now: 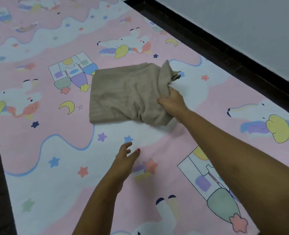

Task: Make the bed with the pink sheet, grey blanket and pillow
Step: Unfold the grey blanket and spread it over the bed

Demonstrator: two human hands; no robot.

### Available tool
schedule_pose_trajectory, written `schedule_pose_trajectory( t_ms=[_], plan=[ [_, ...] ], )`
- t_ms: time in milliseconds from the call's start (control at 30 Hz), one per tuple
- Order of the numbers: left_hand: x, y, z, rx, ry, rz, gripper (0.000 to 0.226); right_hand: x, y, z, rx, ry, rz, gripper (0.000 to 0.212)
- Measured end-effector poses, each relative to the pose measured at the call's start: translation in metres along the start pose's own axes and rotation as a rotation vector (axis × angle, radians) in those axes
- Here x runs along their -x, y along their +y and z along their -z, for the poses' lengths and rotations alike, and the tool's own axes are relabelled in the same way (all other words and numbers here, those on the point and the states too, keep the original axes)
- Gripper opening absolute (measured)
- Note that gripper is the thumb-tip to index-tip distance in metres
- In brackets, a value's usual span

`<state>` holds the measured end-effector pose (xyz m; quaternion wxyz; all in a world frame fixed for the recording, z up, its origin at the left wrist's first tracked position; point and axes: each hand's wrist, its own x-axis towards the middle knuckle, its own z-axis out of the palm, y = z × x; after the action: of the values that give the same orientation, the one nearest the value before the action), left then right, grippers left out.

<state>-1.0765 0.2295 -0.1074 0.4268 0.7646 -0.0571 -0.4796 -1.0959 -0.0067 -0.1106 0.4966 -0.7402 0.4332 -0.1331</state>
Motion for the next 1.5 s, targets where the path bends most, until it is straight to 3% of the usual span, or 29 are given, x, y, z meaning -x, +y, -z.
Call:
schedule_pose_trajectory(
  t_ms=[100,200,300,400,500,633,700,833,967,1100,1200,1267,1400,1500],
  plan=[
    [0.01,0.009,0.01,0.131,0.006,-0.046,0.046,0.04,-0.02,-0.017,0.139,-0.078,0.1,0.058],
    [0.027,0.025,0.031,0.324,-0.01,-0.144,0.051,0.095,-0.056,-0.034,0.378,-0.162,0.257,0.045],
    [0.055,0.038,0.068,0.522,-0.129,-0.176,0.057,0.168,-0.092,-0.053,0.458,-0.199,0.342,0.037],
    [0.099,0.045,0.122,0.685,-0.16,-0.137,0.038,0.25,-0.131,-0.079,0.488,-0.233,0.335,0.028],
    [0.144,0.054,0.169,0.647,-0.121,-0.128,0.022,0.316,-0.169,-0.104,0.482,-0.202,0.296,0.023],
    [0.213,0.066,0.194,0.583,-0.03,-0.217,0.025,0.384,-0.209,-0.114,0.331,-0.245,0.211,0.048],
    [0.246,0.087,0.201,0.56,-0.023,-0.238,0.024,0.407,-0.242,-0.097,0.343,-0.209,0.202,0.059],
    [0.319,0.154,0.209,0.453,-0.111,-0.477,0.023,0.433,-0.312,-0.048,0.172,-0.058,0.327,0.086],
    [0.39,0.216,0.221,0.505,-0.253,-0.714,0.011,0.449,-0.377,-0.006,-0.042,-0.013,0.473,0.07],
    [0.434,0.27,0.23,0.511,-0.249,-0.879,0.02,0.455,-0.433,0.041,-0.224,0.23,0.669,0.058],
    [0.46,0.297,0.23,0.481,-0.212,-0.937,0.028,0.45,-0.472,0.083,0.07,0.448,0.683,0.072],
    [0.475,0.311,0.226,0.468,-0.197,-0.973,0.03,0.449,-0.495,0.108,0.206,0.446,0.667,0.083],
    [0.503,0.336,0.221,0.467,-0.198,-1.024,0.03,0.434,-0.515,0.145,0.135,0.228,0.669,0.102],
    [0.517,0.356,0.219,0.485,-0.154,-1.043,0.035,0.428,-0.522,0.161,0.039,0.165,0.679,0.086]
  ],
)
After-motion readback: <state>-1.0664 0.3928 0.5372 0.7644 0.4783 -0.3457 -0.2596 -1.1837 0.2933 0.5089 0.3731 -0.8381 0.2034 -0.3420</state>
